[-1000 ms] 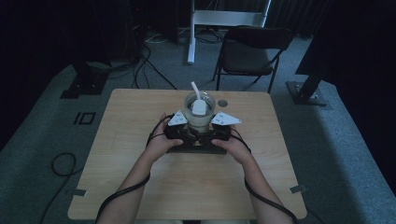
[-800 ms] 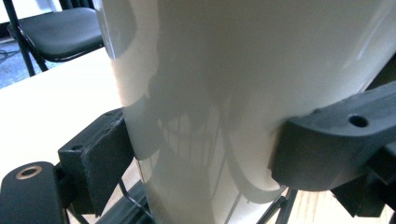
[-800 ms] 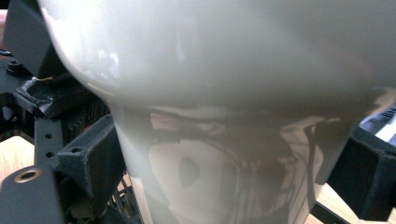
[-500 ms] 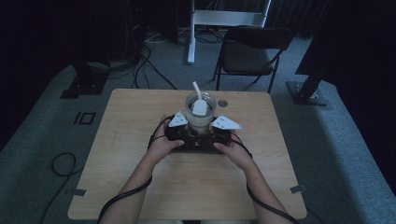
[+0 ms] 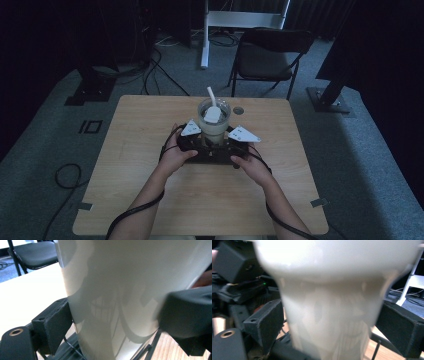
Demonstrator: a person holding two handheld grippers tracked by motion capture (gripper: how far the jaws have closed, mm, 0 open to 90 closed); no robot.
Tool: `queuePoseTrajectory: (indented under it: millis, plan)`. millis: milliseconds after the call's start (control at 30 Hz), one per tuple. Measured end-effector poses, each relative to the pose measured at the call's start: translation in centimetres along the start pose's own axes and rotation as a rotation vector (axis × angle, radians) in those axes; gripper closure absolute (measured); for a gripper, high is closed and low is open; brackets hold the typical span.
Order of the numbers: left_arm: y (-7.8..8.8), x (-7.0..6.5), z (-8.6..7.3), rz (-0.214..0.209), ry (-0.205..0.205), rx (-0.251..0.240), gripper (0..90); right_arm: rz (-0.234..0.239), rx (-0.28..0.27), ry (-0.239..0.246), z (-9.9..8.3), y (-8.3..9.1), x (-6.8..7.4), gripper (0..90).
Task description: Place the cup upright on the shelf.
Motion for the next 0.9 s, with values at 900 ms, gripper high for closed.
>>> queuePoseTrajectory:
  millis: [900]
  plan:
    - [3.5,-0.7,1.5,0.038,0.116,-0.123,14.4,-0.046,-0.017,-0.022,0.5,6.1,-2.3,9.4]
Point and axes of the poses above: each handheld gripper's, and its own axes: y roughly backward along the jaws, z roughly out of its top, x roughly to its left, the point moved 8 cm from there along -y, roughly forward along the jaws, and after that the axes turned 9 degrees about y, right-handed, at the moved point
